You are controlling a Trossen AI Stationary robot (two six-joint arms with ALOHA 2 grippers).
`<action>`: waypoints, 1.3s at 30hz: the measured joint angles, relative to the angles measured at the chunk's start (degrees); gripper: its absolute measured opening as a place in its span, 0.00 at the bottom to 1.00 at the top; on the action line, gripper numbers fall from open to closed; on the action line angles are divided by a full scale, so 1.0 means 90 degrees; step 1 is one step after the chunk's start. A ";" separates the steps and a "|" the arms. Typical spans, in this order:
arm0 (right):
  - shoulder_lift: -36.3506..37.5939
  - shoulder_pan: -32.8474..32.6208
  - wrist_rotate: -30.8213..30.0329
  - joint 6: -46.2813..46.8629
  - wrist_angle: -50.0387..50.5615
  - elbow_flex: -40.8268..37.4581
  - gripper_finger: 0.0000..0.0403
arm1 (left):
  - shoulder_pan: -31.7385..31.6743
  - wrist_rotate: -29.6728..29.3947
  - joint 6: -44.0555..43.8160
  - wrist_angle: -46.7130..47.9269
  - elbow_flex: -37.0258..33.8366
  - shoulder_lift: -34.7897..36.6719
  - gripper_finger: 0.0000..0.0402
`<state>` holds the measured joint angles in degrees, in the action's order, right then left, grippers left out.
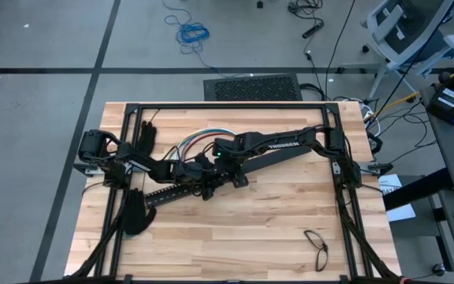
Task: Ziptie cables
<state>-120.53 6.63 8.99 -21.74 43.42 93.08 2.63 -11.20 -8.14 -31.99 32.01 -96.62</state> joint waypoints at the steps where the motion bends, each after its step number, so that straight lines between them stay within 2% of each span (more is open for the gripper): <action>1: 0.0000 0.0000 0.0000 -0.0001 0.0004 0.0000 0.61 | 0.0000 0.0002 0.0011 -0.0002 0.0000 0.0000 0.91; 12: -0.0086 0.0000 -0.0075 -0.0025 0.0234 0.0034 0.61 | 0.0109 -0.0125 0.0807 -0.0005 0.0000 0.0372 0.92; 17: -0.0097 0.0000 -0.0109 -0.0022 0.0232 0.0032 0.61 | 0.0155 -0.0136 0.0788 0.0027 0.0000 0.0606 0.92; 20: -0.0104 0.0000 -0.0135 -0.0022 0.0236 0.0029 0.61 | 0.0243 -0.0135 0.0584 0.0225 0.0000 0.0692 0.92; 25: -0.0109 0.0000 -0.0151 -0.0020 0.0229 0.0022 0.61 | 0.0467 -0.0131 -0.0384 0.0991 0.0000 0.0707 0.92; 39: -0.0119 0.0000 -0.0171 -0.0015 0.0208 0.0012 0.61 | 0.0554 -0.0151 -0.0394 0.1064 -0.0002 0.0707 0.92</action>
<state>-121.60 6.63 7.46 -21.87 45.29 93.19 7.62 -12.56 -11.68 -22.41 31.99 -90.26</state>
